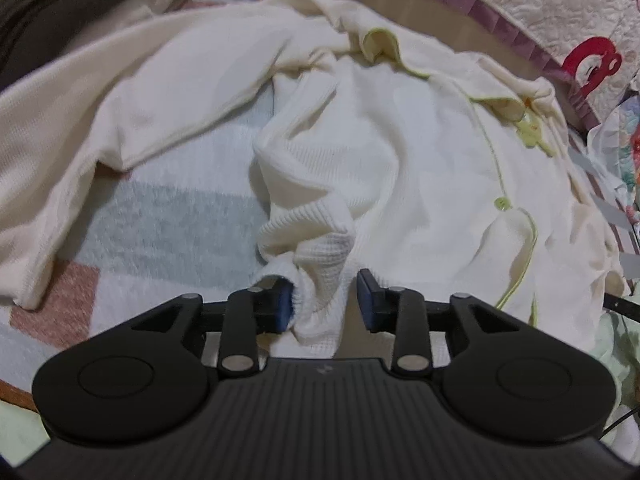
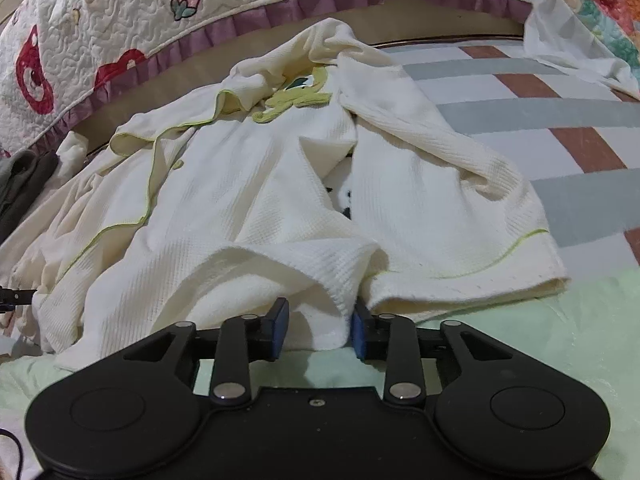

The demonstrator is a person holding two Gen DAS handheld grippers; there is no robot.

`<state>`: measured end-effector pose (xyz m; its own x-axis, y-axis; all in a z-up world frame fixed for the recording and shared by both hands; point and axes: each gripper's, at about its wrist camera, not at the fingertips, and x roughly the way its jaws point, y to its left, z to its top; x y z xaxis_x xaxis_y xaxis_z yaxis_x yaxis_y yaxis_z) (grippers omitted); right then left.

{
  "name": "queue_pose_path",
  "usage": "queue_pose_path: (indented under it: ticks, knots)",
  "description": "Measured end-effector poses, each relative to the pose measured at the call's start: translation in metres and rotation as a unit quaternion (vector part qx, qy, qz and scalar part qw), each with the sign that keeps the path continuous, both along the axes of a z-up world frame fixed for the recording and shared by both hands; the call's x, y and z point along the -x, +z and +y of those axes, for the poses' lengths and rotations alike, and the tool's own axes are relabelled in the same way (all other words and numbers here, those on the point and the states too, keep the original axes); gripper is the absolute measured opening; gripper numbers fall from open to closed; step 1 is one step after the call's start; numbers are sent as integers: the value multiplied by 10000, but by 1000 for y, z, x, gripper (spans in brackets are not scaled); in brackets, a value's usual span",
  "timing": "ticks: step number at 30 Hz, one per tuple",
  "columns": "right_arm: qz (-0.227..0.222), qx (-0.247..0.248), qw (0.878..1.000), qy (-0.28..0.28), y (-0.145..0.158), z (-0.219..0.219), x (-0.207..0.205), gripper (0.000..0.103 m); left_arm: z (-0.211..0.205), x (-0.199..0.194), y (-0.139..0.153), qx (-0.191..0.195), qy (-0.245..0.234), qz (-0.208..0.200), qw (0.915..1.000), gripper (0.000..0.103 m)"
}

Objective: Fold clothes

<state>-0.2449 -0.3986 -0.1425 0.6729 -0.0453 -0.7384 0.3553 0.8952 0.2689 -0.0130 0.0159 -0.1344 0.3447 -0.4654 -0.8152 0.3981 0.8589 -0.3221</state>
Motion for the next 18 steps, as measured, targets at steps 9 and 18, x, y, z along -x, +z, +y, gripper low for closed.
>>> queue_pose_path:
  ticks: [9,18]
  knots:
    - [-495,1144,9913,412,109,10,3,1,35,6,36,756,406,-301,9959,7]
    - [-933,2035,9714,795,226,10,58,1,66,41,142,1360,286,-389,9895,6]
